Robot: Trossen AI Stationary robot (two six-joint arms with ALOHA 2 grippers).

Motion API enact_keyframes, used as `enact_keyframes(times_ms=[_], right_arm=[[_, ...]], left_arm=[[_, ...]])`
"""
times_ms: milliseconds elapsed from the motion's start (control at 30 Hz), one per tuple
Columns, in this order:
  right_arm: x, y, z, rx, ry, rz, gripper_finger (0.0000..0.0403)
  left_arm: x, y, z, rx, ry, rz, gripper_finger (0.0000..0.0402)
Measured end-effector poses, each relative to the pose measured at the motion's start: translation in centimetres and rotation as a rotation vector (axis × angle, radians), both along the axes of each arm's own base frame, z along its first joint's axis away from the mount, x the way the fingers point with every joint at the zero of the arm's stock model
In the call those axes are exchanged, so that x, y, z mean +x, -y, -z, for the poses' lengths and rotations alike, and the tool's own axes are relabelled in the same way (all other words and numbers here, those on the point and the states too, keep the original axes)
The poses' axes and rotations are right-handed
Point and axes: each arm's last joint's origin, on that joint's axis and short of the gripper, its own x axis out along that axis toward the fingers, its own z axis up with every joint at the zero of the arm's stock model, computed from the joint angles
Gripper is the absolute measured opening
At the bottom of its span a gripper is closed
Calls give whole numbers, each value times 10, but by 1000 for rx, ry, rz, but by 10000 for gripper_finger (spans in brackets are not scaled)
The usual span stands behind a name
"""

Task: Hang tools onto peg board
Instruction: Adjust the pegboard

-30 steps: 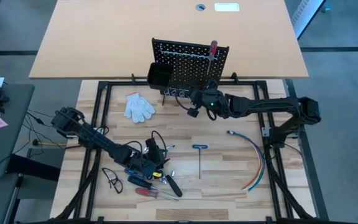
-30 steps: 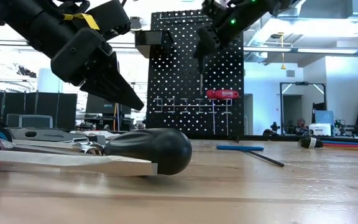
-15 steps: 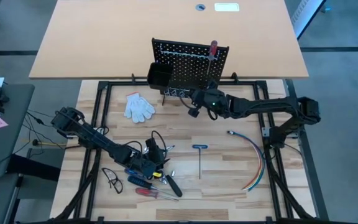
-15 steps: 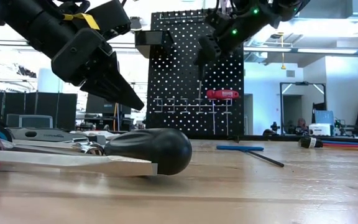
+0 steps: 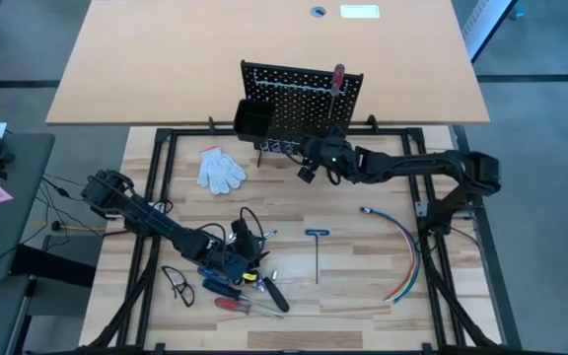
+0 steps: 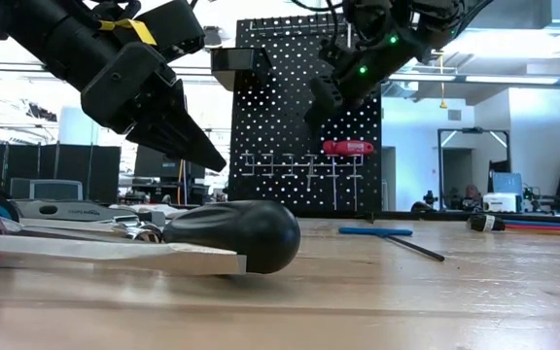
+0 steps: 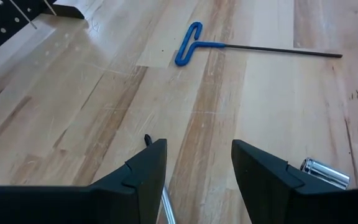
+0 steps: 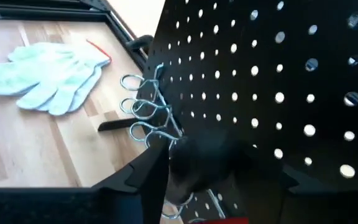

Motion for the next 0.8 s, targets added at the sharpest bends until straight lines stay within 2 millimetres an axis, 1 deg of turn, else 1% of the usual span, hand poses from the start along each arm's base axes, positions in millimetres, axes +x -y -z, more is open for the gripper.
enact_keyframes(times_ms=[67, 167, 333, 433, 600, 800], right_arm=[[3, 1, 2, 0, 10, 0, 185], [3, 1, 6, 4, -9, -1, 186], [1, -1, -1, -7, -2, -7, 188], [-3, -6, -12, -25, 25, -21, 188], [-10, -24, -32, -47, 61, -70, 185], [-19, -63, -47, -43, 55, -187, 178]], left_arm=[[0, 0, 0, 0, 1, 0, 176], [0, 0, 0, 0, 0, 0, 176], [0, 0, 0, 1, 0, 1, 176], [0, 0, 0, 2, -1, 1, 176], [0, 0, 0, 2, -1, 1, 176], [0, 0, 0, -1, 0, -1, 176]])
